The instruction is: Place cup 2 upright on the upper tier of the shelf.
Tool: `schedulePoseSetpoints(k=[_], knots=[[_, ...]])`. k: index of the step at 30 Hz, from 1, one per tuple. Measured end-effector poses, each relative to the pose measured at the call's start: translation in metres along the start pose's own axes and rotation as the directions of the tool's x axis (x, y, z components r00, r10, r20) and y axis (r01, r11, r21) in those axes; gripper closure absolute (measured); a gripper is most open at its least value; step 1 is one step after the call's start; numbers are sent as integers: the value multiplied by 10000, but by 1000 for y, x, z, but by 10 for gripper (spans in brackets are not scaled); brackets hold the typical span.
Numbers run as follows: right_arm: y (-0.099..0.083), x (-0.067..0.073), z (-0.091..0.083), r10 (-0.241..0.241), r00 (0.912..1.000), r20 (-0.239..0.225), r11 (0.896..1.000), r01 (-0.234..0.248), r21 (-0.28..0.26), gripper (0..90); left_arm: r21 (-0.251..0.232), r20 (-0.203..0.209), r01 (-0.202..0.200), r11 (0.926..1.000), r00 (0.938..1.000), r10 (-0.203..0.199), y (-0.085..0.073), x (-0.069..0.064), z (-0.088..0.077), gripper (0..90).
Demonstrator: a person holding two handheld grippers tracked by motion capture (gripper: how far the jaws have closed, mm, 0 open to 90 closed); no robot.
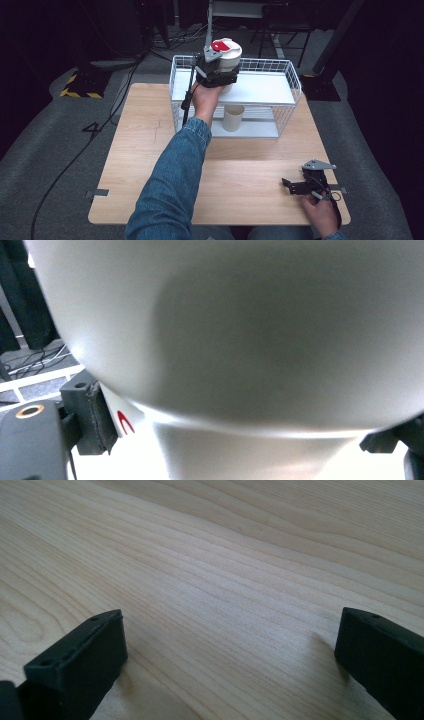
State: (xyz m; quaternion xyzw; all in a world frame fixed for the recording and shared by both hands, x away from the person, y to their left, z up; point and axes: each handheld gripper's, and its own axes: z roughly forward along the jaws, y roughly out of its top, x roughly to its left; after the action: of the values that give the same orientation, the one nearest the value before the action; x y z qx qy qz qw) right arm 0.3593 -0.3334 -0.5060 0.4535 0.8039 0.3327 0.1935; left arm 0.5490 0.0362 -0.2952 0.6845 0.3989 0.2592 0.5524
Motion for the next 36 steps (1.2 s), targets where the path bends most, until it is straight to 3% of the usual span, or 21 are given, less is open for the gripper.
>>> schedulePoseSetpoints(k=[9, 12, 16, 24, 28, 36], knots=[[0, 0, 0, -5, 10000, -4, 10000, 5, 2, 4, 45, -118, 72, 10000, 9999, -71, 1, -1, 0, 122], [0, 0, 0, 7, 10000, 1, 10000, -7, 3, 4, 25, -295, 70, 10000, 9995, -70, 1, -1, 0, 17], [0, 0, 0, 1, 10000, -3, 10000, -1, 0, 4, 85, -9, 183, 9998, 9998, -183, 2, 0, -5, 0], [0, 0, 0, -39, 10000, 2, 10000, 39, -22, 4, -145, 209, 341, 9993, 9992, -338, 3, 3, -28, 0], [0, 0, 0, -5, 10000, -8, 10000, 5, 0, 4, -185, 528, 580, 9981, 9970, -569, 2, 3, -42, 0], [0, 0, 0, -19, 10000, -8, 10000, 19, 8, 4, -478, 677, 207, 9986, 9976, -174, 2, -4, -78, 0]])
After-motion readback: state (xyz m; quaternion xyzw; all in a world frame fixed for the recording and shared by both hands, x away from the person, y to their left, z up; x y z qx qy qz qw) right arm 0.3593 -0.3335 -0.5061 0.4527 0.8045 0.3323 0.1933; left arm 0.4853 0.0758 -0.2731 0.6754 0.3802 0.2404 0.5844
